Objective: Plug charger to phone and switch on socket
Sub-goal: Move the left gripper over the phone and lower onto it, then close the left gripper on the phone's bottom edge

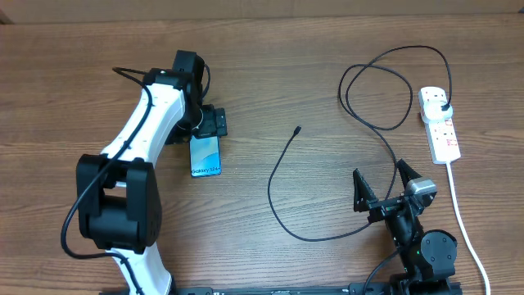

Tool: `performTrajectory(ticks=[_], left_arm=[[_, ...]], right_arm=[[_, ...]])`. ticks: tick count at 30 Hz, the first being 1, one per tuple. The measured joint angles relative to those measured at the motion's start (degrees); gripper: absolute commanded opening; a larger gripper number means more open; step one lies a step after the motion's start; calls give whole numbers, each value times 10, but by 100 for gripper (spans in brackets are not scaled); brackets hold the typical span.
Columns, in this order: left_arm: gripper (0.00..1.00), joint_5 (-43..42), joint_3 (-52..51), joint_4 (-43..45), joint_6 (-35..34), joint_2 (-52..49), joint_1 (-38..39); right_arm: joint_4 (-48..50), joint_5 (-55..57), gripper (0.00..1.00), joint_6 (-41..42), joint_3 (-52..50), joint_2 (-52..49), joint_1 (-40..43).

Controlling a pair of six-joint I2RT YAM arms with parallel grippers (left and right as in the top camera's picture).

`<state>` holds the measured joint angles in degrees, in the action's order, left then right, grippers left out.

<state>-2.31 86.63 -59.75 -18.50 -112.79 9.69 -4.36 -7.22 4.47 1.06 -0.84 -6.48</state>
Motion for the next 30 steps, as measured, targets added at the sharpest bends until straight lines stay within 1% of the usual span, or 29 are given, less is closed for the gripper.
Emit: performTrajectory(ticks=[20,30], left_arm=[[100,2,1,12,0,-90,1],[100,2,2,13,0,-91,1]], right_arm=[[0,0,100,0,0,0,0],[0,0,100,0,0,0,0]])
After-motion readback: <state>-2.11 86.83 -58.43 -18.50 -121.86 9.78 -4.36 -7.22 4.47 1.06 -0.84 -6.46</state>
